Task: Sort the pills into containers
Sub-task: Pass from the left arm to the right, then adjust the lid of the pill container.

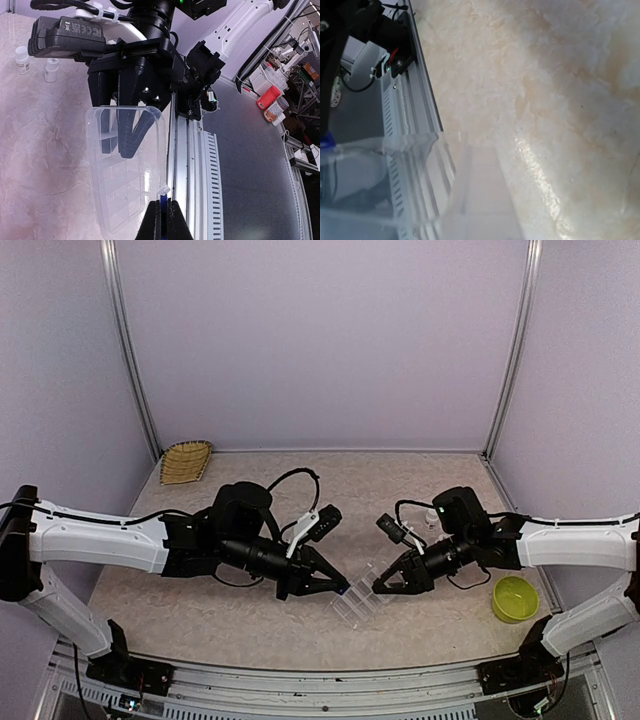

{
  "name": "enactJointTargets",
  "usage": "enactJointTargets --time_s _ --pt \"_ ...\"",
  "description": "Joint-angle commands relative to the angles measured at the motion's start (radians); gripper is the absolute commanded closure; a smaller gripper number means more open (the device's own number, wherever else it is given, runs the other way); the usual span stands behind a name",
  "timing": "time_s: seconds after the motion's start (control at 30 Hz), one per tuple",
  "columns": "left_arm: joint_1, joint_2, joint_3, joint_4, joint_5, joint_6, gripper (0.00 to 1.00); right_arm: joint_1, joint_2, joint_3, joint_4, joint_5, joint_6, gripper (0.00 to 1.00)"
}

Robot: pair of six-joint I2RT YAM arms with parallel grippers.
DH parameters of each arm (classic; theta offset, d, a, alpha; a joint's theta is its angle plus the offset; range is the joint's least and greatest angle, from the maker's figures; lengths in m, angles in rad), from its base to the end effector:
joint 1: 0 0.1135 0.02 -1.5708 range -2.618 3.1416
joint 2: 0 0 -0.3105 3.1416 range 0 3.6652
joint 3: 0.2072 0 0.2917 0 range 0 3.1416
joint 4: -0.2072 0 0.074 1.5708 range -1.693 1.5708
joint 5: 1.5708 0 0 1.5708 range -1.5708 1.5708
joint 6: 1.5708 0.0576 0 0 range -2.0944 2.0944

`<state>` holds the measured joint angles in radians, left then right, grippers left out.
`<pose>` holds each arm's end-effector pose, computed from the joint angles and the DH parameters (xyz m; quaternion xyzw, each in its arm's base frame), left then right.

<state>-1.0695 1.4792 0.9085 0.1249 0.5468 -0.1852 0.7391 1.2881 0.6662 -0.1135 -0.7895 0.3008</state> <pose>0.1541 -0.3436 0.2659 0.4787 0.6746 -0.4863 0.2816 0.1833 0.2224 0.2173 -0.3357 0.7896 0.4911 0.1503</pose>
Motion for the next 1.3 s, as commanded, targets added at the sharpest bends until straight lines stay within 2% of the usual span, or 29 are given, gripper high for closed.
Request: enactJointTargets --time_s 0.0,0.07,0.2,0.33,0.37,0.4,0.7,1.0,1.27 --pt "-0.007 0.010 0.034 0.014 0.015 0.012 1.00 -0.006 0.007 0.027 0.015 -0.019 -0.003 0.82" --pt "-0.007 0.014 0.038 0.010 0.013 0.013 0.97 -0.005 0.004 0.029 0.011 -0.017 -0.004 0.82" --pt "-0.007 0.018 0.042 0.007 0.003 0.013 0.68 -0.005 -0.008 0.027 0.007 -0.008 -0.005 0.82" --pt "-0.003 -0.001 0.039 -0.011 -0.050 0.015 0.24 -0.004 -0.018 0.027 -0.001 0.006 0.004 0.83" --pt "-0.001 -0.011 0.035 -0.017 -0.079 0.018 0.11 -0.005 -0.020 0.028 -0.004 0.009 0.006 0.83" --pt "-0.001 -0.024 0.032 -0.024 -0.122 0.019 0.02 -0.004 -0.022 0.029 -0.007 0.014 0.010 0.83" --pt "-0.057 -0.099 0.040 -0.136 -0.393 0.057 0.01 -0.004 -0.030 0.044 -0.016 0.046 0.058 0.83" --pt "-0.202 0.034 0.149 -0.297 -0.636 0.110 0.01 -0.005 -0.038 0.065 -0.008 0.048 0.095 0.83" --pt "-0.196 0.046 0.158 -0.285 -0.871 0.057 0.01 -0.004 -0.058 0.054 -0.011 0.032 0.087 0.83"
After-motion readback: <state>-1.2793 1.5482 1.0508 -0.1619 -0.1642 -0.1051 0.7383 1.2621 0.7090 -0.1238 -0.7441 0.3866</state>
